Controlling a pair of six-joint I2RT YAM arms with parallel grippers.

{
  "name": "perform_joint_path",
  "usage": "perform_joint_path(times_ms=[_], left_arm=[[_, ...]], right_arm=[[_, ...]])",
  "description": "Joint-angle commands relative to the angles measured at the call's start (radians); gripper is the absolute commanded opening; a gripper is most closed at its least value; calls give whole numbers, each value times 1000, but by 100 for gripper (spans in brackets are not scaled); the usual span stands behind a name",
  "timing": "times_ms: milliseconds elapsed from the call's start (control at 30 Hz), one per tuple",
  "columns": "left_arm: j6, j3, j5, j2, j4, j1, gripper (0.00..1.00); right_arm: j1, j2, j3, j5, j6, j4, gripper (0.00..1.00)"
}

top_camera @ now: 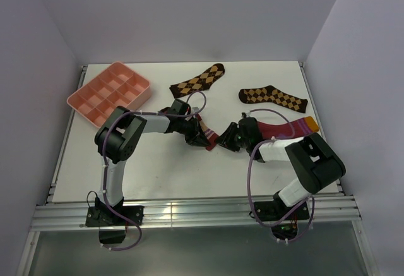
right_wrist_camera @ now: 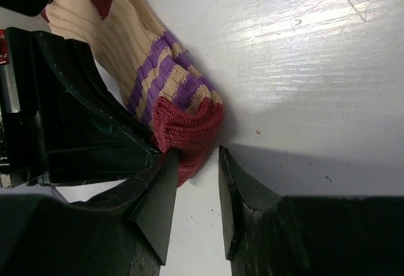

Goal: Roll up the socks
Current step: Roll the sock at the center of the board.

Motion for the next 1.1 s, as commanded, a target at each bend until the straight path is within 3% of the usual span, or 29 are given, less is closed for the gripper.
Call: perform_joint_path(times_ms=[0,833,1000,1067], left_arm=[[34,25,-28,23,-26,4,0],[71,52,-20,48,-82,4,0],[80,56,-20,48,-86,4,0],[88,59,-23,46,-93,4,1]], right_arm=[[8,28,42,16,-19,46,38],[3,141,72,34,-40,77,41],[-6,169,58,39,-48,77,32],[-11,172,59,36,-54,65,17]])
